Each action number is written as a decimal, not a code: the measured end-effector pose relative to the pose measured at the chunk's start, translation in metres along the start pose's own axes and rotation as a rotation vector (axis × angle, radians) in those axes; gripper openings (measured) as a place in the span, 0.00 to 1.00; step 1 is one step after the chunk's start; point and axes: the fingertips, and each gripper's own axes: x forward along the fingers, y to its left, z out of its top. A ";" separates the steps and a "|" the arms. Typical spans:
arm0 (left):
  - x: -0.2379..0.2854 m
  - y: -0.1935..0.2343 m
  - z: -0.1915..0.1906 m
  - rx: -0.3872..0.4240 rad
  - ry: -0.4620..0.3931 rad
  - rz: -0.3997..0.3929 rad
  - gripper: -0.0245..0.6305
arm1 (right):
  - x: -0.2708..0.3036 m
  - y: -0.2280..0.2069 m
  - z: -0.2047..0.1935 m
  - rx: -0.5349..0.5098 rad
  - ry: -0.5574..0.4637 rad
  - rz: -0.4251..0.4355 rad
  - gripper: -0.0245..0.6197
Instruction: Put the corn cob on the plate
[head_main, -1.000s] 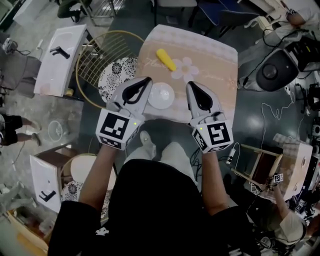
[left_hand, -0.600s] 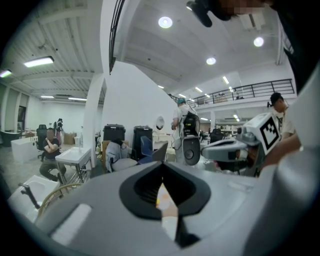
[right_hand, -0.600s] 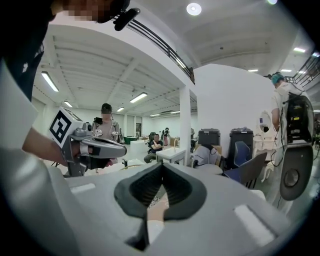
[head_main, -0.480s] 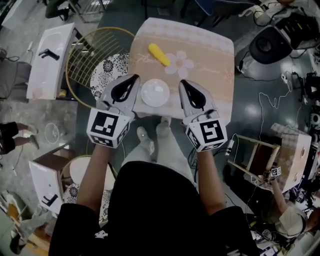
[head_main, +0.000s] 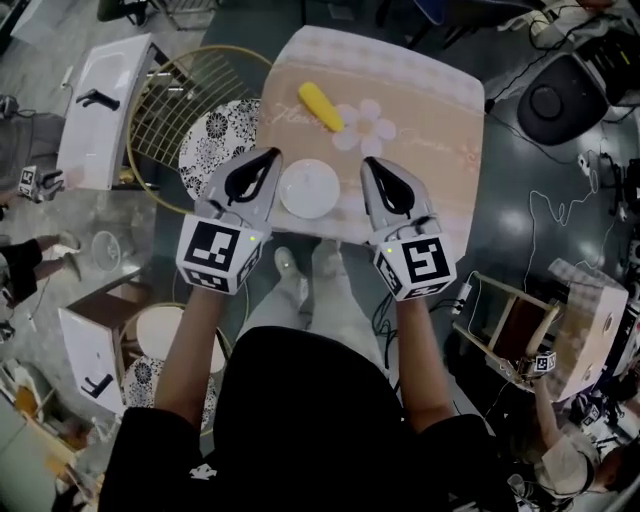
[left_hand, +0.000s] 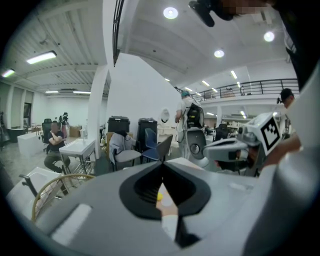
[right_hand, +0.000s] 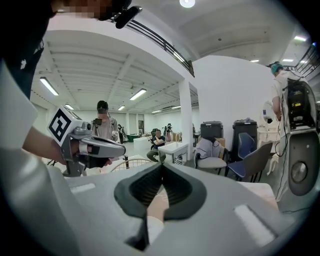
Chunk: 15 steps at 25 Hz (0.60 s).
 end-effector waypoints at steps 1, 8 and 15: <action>0.005 0.000 0.001 -0.005 0.000 0.003 0.04 | 0.003 -0.004 -0.003 0.005 0.004 0.003 0.04; 0.047 0.003 -0.007 -0.005 0.024 0.014 0.05 | 0.028 -0.027 -0.025 0.021 0.025 0.034 0.04; 0.070 0.005 -0.029 0.045 0.070 0.066 0.04 | 0.060 -0.045 -0.045 0.011 0.052 0.060 0.04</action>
